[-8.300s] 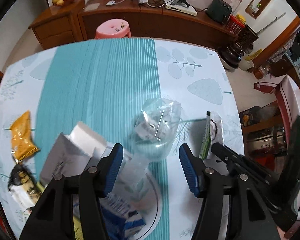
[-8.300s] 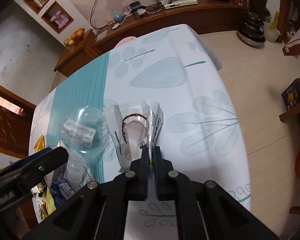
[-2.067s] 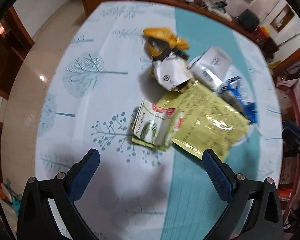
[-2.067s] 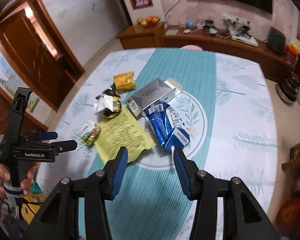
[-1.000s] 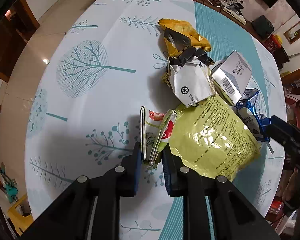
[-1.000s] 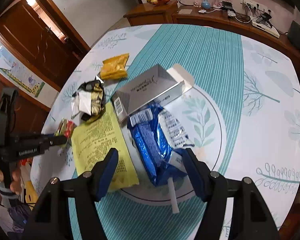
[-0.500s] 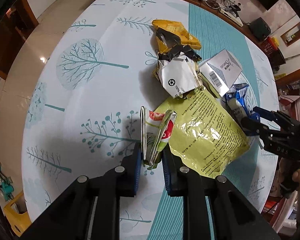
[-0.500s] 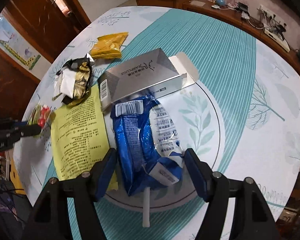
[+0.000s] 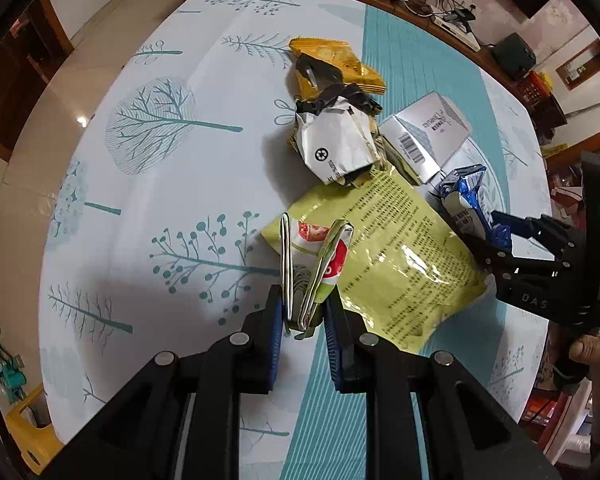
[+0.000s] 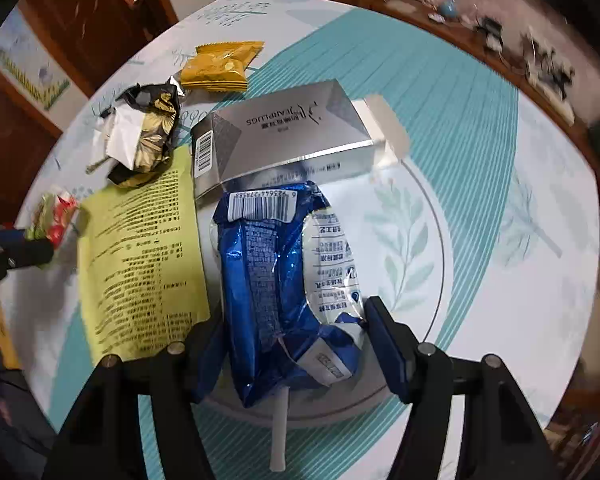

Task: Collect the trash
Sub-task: 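Grasp the red-white snack wrapper with the left tool while the right tool grasps the blue packet, then carry wrapper and blue packet over the black bin and open both tools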

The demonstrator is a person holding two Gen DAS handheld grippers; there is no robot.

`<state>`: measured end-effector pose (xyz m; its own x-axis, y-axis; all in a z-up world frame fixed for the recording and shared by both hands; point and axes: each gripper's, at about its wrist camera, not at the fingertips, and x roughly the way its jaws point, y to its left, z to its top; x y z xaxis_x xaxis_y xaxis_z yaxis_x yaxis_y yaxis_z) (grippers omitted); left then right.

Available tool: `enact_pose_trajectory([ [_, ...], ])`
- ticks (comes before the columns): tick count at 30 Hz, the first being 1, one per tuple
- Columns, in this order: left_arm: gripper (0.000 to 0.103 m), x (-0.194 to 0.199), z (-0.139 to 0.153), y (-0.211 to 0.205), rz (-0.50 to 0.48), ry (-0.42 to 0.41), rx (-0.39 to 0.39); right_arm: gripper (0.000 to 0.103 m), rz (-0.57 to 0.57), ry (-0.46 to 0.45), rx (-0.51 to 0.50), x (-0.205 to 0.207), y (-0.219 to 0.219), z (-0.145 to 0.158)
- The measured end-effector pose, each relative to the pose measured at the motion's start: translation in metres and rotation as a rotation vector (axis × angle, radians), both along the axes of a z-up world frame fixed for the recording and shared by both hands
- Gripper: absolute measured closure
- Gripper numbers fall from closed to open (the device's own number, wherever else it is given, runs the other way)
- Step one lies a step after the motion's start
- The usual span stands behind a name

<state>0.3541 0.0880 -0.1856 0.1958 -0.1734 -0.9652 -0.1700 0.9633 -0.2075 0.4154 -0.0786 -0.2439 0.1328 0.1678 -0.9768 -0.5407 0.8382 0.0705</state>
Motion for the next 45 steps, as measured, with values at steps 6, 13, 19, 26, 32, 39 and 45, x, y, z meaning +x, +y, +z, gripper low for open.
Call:
enact_pose_trajectory([
  [6, 0.086, -0.015, 0.009, -0.006, -0.021, -0.013, -0.012, 0.038, -0.101, 0.049, 0.086, -0.017, -0.027, 0.015],
  [13, 0.086, -0.053, 0.029, -0.015, -0.093, -0.050, -0.044, 0.038, -0.213, 0.035, 0.160, -0.060, -0.048, 0.052],
  [19, 0.086, -0.105, 0.055, -0.017, -0.204, -0.109, -0.055, 0.038, -0.339, 0.003, 0.227, -0.139, -0.049, 0.086],
  [26, 0.086, -0.183, 0.072, -0.014, -0.341, -0.162, -0.070, 0.038, -0.498, -0.015, 0.281, -0.252, -0.033, 0.100],
  [32, 0.086, -0.249, 0.063, -0.011, -0.416, -0.147, -0.093, 0.038, -0.574, 0.021, 0.293, -0.334, -0.011, 0.092],
  [39, 0.085, -0.300, 0.033, -0.014, -0.445, -0.080, -0.112, 0.038, -0.612, 0.129, 0.275, -0.400, 0.004, 0.069],
  [45, 0.085, -0.332, -0.020, -0.022, -0.436, 0.011, -0.110, 0.038, -0.651, 0.260, 0.243, -0.432, 0.001, 0.020],
])
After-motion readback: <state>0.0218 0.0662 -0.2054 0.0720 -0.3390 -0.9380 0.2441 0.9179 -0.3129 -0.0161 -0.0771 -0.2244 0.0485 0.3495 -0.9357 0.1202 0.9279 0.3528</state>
